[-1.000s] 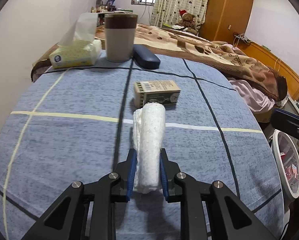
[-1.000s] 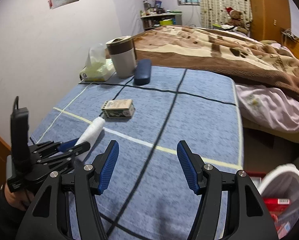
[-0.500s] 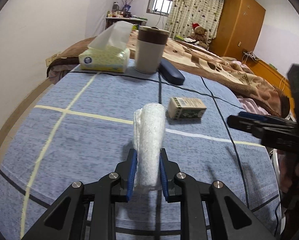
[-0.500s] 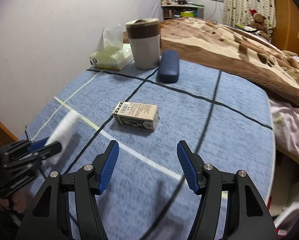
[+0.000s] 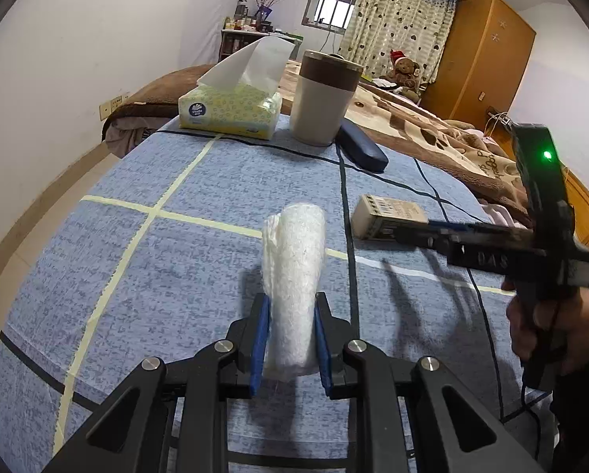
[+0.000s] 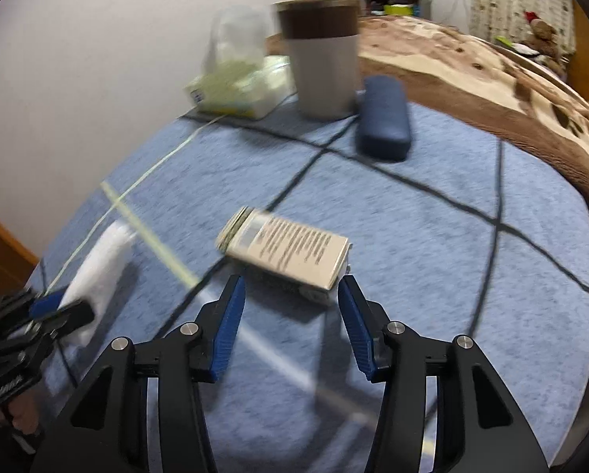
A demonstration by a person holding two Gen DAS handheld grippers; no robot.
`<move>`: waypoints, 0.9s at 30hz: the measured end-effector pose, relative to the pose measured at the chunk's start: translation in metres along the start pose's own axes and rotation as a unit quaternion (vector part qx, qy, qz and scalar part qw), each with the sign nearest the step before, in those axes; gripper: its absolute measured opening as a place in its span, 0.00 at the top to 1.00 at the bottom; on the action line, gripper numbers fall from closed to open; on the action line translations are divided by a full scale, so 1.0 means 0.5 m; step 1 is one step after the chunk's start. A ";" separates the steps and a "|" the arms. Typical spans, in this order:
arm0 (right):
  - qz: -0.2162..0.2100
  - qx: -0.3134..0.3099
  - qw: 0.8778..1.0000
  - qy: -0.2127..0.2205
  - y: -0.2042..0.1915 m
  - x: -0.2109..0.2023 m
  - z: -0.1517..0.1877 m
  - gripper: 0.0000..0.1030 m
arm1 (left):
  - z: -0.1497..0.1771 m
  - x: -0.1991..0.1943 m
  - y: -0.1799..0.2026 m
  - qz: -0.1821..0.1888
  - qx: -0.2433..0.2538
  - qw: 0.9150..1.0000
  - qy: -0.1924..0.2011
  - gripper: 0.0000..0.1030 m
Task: Collect trash
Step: 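Grasp the white foam net with the left tool while the right tool grasps the green-white medicine box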
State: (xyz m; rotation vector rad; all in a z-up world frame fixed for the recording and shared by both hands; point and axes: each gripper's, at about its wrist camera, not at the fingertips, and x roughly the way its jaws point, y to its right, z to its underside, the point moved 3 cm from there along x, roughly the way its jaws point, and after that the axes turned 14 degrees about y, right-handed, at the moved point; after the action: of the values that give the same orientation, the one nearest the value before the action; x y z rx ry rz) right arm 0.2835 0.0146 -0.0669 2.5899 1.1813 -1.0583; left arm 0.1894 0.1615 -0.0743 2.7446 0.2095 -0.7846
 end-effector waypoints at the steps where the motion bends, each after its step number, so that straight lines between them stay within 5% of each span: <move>1: -0.016 -0.005 1.000 -0.002 -0.016 -0.004 0.003 0.51 | 0.000 -0.003 -0.002 0.000 -0.001 1.000 0.000 0.78; 3: -0.036 -0.024 0.999 0.003 -0.048 -0.019 0.005 0.51 | 0.002 -0.006 -0.007 -0.001 -0.005 1.000 0.001 0.78; 10: 0.003 -0.079 0.995 0.055 -0.047 -0.034 -0.033 0.43 | 0.005 -0.017 -0.021 -0.005 -0.014 1.000 0.003 0.78; 20: -0.013 -0.081 0.997 0.004 -0.034 0.048 -0.036 0.43 | 0.011 0.010 -0.030 -0.004 -0.021 1.000 -0.008 0.78; 22: -0.010 -0.067 0.998 0.010 -0.033 0.036 -0.036 0.57 | 0.012 0.013 -0.029 -0.004 -0.021 1.000 -0.010 0.78; 27: 0.010 -0.040 0.999 0.028 -0.026 -0.017 -0.033 0.61 | 0.009 0.000 -0.016 -0.002 -0.019 1.000 -0.009 0.78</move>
State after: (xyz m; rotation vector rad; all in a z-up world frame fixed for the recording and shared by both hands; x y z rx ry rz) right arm 0.2796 0.0244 -0.0468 2.5791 1.1823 -0.9217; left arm 0.1855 0.1679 -0.0801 2.7025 0.2246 -0.7973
